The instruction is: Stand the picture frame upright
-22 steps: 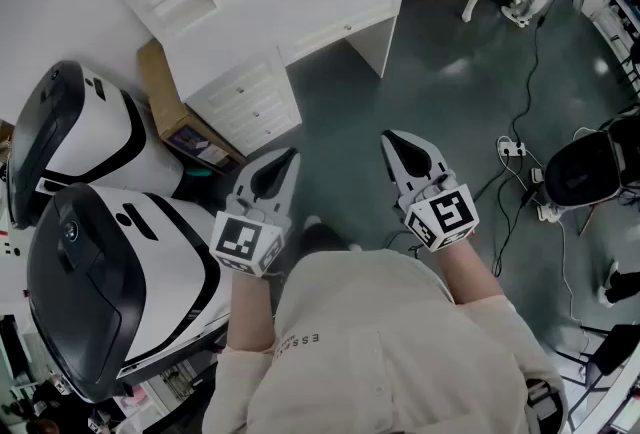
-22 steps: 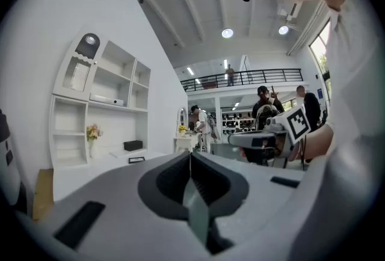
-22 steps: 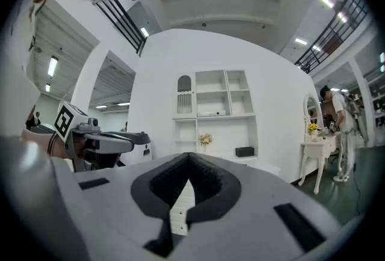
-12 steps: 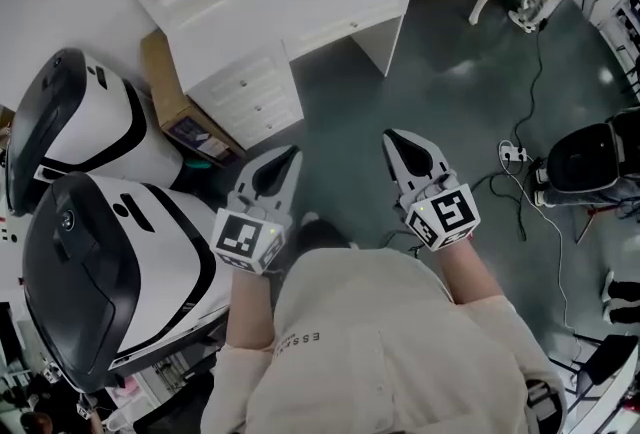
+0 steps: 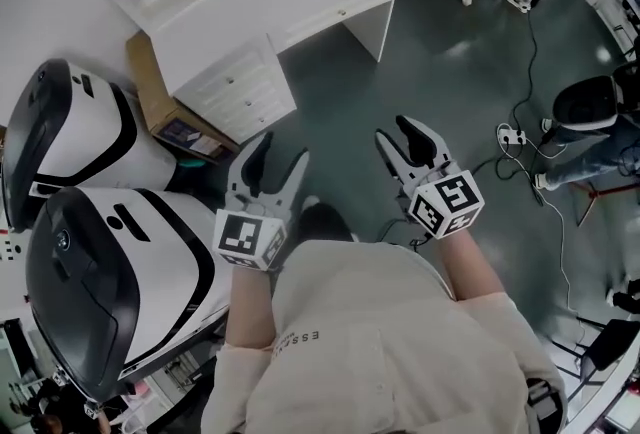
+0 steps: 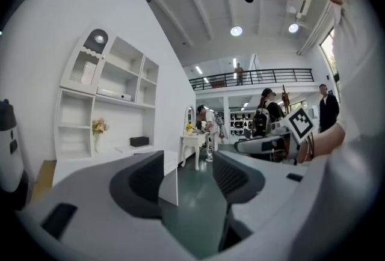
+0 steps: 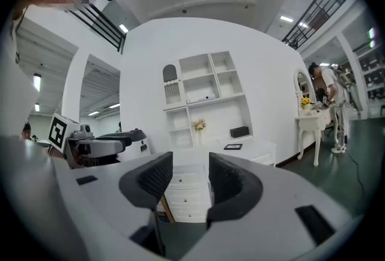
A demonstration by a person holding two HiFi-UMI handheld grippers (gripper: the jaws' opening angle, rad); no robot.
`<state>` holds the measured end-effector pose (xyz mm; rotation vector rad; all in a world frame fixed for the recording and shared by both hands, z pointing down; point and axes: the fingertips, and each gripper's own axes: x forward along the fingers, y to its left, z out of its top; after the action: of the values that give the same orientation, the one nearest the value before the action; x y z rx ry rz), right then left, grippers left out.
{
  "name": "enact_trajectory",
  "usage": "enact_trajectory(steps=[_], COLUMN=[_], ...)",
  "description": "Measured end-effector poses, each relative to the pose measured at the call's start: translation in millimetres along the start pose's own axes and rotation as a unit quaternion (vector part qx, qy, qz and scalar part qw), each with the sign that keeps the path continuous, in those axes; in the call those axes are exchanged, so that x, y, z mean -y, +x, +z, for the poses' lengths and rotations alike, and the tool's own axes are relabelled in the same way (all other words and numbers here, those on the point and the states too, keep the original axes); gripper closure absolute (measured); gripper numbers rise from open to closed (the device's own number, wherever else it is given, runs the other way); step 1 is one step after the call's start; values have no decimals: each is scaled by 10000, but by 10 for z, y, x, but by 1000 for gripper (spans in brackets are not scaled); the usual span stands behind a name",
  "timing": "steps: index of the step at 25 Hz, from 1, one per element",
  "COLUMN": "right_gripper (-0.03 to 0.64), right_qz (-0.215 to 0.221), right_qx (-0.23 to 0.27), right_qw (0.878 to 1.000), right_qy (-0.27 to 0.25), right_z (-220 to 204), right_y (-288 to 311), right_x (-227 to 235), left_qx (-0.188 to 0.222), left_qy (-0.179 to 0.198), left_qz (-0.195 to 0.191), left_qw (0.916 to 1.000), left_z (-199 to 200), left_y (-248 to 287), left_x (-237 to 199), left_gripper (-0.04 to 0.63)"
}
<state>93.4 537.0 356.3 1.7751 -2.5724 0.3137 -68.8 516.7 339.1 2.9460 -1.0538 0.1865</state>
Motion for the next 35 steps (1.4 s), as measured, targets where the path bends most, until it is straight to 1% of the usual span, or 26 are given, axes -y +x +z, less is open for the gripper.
enact_trajectory(steps=[2,5,10,12,14,18,24,29,31,35], right_gripper=[434,436,435,436,436,436,436,436,436,436], right_qz=[-137,-263,-384,-453,-510,-576,-603,-711,-733,-827], right_qx=[2,47,62,33,-9,-184,-343,-365,-429,-612], right_qw=[9999,9995,9991,9989,9987,9980,9971,9964,9960,9946], right_qy=[-97,-180,-184,-126,-64,-201,-311,-273,-268,-167], right_z=[1,37,109,153,209,315,508,649,664,596], right_y=[39,170,588,835,1106,1672,2553,3181,3378,3684], right_x=[101,228,429,520,596,716,874,1012,1075,1275], left_qx=[16,22,-56,-77,-35,73,16,-57,-110,-242], left_qy=[-132,-290,-314,-322,-351,-433,-402,-322,-277,-368], left_qz=[-28,-180,-437,-516,-509,-593,-870,-943,-997,-1105], left_qw=[9999,9994,9985,9981,9981,9973,9954,9950,9946,9929], left_z=[-8,-28,-85,-64,-8,72,136,196,200,102], left_y=[73,207,539,722,915,1342,1858,2177,2297,2507], left_x=[-58,-171,-484,-687,-949,-1476,-2155,-2758,-2915,-3060], left_gripper=[360,362,362,362,362,362,362,362,362,362])
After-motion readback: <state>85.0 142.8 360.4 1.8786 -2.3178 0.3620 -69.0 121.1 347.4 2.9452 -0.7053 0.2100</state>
